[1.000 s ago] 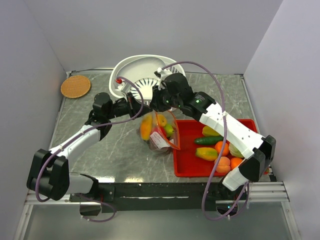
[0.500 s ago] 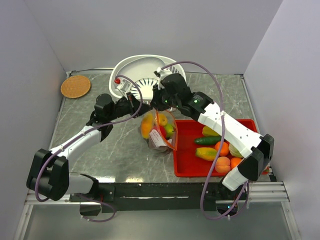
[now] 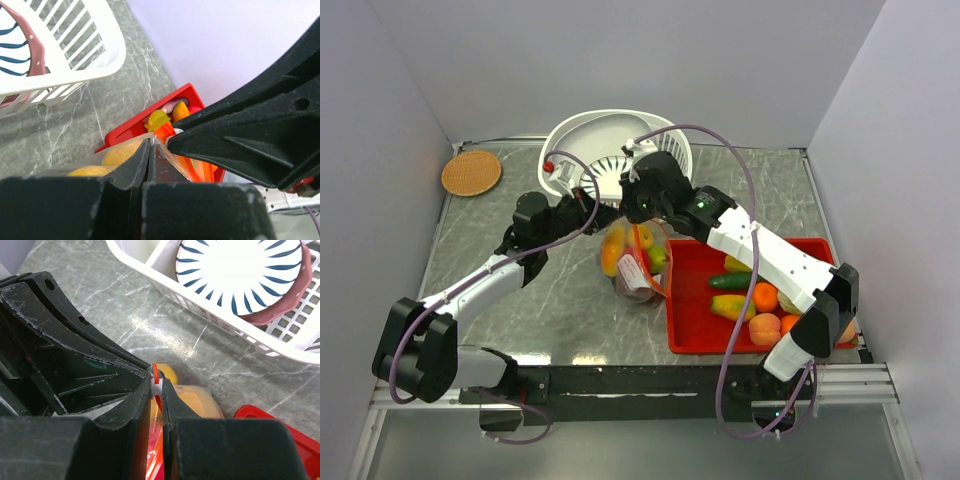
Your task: Place the food in the zip-top bag and seal the zipper
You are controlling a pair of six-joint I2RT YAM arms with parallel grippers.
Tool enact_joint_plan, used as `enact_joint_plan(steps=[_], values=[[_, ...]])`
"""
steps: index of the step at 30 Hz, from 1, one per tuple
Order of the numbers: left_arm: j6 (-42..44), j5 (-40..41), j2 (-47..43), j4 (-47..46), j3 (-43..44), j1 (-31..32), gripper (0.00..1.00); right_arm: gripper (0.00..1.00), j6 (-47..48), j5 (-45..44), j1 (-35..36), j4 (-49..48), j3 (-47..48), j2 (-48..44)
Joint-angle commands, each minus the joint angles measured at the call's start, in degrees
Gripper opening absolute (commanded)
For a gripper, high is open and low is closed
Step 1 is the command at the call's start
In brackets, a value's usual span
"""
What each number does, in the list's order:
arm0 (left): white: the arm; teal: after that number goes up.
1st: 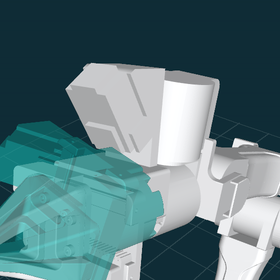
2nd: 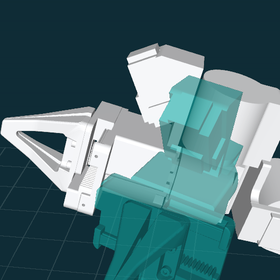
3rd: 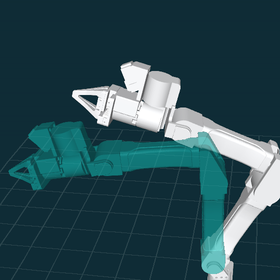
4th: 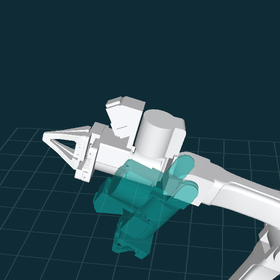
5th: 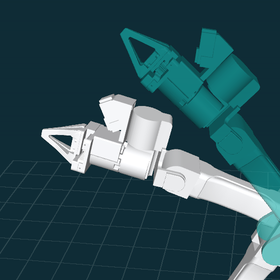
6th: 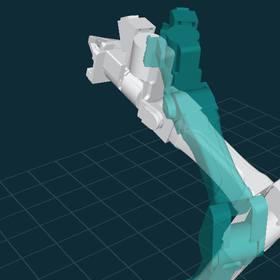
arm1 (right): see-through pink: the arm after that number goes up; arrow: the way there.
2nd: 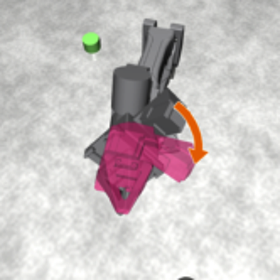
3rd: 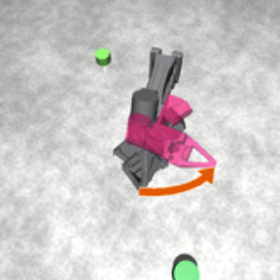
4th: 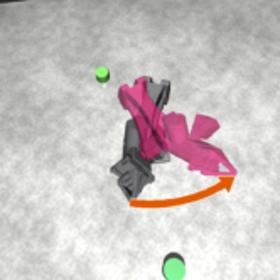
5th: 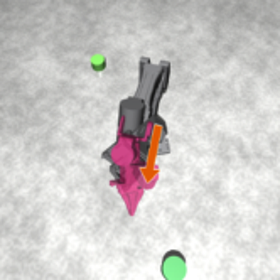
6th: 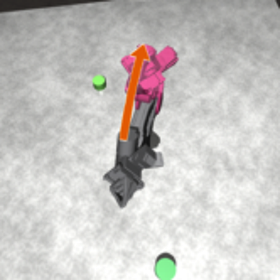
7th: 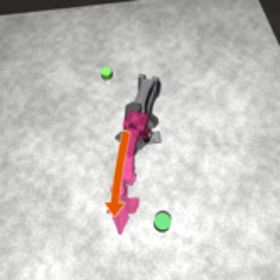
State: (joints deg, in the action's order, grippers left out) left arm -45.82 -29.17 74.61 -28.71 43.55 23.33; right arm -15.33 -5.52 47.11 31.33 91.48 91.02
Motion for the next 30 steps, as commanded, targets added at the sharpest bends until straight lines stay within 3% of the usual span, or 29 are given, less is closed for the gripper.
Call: enact_joint_plan(steps=[1,30], values=[[-1.02,10.89,-0.78,-0.47,0.66,-1.71,0.01,0.03,1.01,-2.21,0.79,3.03,0.80,-0.94],[-2.52,11.76,-2.01,-1.61,-0.39,-2.85,0.01,0.05,4.17,-9.42,0.70,0.22,-4.20,0.03]])
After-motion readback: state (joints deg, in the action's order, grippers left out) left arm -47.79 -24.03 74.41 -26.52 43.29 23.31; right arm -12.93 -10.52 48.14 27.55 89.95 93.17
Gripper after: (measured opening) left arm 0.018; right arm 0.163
